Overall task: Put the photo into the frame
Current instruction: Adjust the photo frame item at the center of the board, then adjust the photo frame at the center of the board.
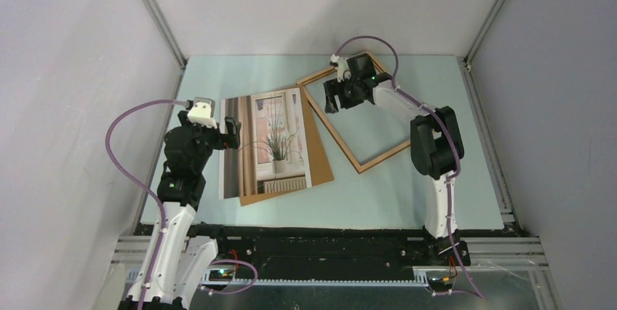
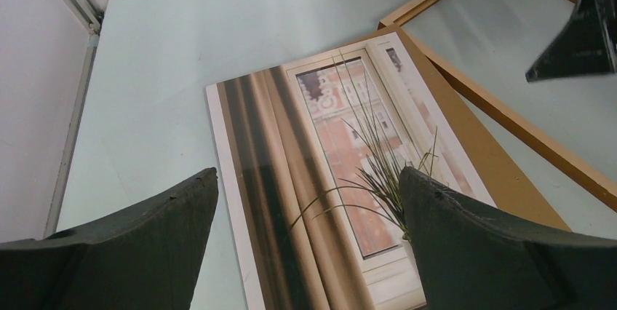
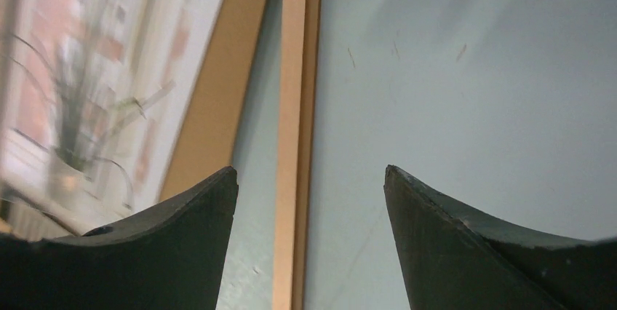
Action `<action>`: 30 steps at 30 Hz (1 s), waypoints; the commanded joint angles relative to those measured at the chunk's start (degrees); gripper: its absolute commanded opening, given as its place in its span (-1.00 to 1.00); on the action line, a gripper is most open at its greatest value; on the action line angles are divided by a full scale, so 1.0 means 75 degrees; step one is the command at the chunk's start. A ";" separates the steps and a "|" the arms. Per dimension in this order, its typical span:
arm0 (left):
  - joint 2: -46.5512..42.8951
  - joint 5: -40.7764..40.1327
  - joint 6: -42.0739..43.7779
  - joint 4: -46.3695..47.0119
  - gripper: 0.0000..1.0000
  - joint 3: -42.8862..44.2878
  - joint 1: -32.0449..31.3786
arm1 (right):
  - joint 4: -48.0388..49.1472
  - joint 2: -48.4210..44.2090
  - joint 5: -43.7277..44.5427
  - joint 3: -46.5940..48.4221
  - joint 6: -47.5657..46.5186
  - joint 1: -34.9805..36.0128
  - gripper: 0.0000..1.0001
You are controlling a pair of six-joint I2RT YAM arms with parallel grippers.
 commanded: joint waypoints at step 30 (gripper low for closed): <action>-0.0343 0.0231 -0.0088 0.0239 0.97 0.0009 0.0068 | -0.0443 -0.0913 0.1761 -0.2658 -0.0439 0.0444 -0.33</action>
